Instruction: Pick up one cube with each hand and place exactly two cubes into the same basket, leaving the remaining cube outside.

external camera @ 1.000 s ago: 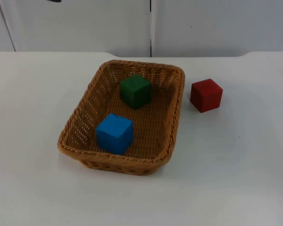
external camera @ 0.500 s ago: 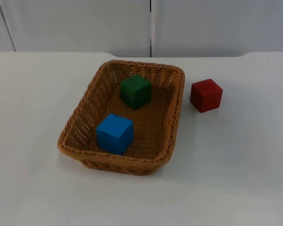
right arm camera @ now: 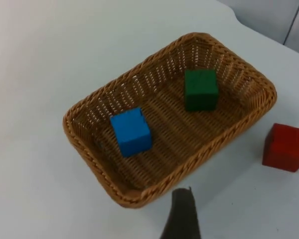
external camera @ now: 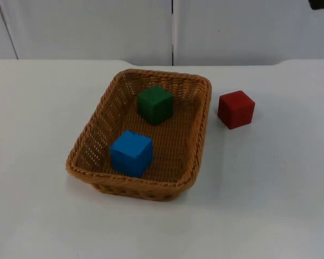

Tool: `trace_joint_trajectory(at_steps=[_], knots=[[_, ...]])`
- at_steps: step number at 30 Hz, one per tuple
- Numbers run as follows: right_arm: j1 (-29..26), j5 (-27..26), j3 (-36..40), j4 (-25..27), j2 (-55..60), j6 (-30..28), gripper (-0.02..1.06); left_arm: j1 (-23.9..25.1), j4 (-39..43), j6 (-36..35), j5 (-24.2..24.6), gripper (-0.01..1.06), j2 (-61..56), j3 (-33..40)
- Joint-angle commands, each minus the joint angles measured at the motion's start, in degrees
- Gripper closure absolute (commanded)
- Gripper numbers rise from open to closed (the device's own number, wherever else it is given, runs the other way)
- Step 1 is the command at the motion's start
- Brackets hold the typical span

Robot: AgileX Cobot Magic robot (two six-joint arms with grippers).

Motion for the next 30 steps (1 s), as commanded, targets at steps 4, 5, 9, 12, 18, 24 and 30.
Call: trace_joint_trajectory(at_steps=[4,5,9,12,18,24,30], knots=[[0.01,-0.93,5.01,0.57,-6.99,-0.23,0.44,-0.08,-1.13,-0.23,5.07,0.20,-6.44,1.73],[0.01,-0.93,6.10,0.57,-8.25,-0.23,0.44,-0.08,-1.13,-0.23,6.17,0.20,-7.57,1.73],[0.01,-0.93,9.95,0.57,-13.87,-0.23,0.44,-0.08,-1.13,-0.23,9.35,0.20,-12.29,1.73],[0.01,-0.93,12.09,0.57,-17.41,-0.23,0.44,-0.08,-1.13,-0.23,11.28,0.20,-15.01,1.73],[0.01,-0.93,17.06,0.69,-25.47,0.02,0.44,-0.08,-1.13,-0.23,15.45,0.20,-20.36,1.73],[0.01,1.14,19.76,1.08,-32.64,0.02,0.44,-0.08,-2.42,-0.23,15.67,0.20,-25.20,4.94],[0.01,6.11,19.69,1.45,-38.62,0.02,0.44,-0.08,-2.87,-0.23,17.12,0.20,-30.71,7.32]])
